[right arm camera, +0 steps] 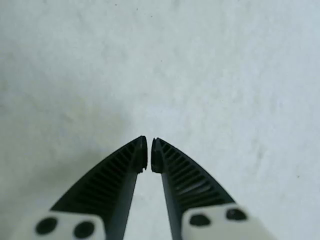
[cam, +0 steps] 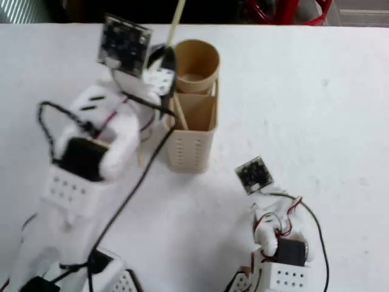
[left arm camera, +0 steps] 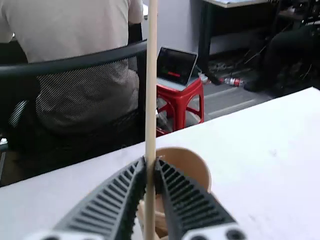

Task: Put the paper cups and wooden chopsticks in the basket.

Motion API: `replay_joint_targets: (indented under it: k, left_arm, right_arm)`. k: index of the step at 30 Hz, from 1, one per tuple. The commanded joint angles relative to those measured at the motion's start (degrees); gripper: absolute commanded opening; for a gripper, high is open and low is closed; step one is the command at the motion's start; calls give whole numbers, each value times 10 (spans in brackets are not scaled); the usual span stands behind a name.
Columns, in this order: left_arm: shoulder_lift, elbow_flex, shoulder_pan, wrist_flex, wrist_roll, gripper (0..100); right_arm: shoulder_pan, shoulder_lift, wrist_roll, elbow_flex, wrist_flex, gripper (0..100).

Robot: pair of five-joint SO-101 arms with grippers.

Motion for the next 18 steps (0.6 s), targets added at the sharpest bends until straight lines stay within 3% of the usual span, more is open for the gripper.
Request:
replay_joint_targets:
  k: [1, 9, 18]
  left_arm:
    - [-34, 92, 19, -151, 8, 23]
    - [-160, 268, 60, -283, 5, 23]
    - [-170, 317, 58, -351, 4, 26]
  right_arm:
    - [-4, -4, 3, 5, 2, 28]
    - [-4, -4, 3, 5, 2, 28]
    - [-4, -4, 3, 5, 2, 28]
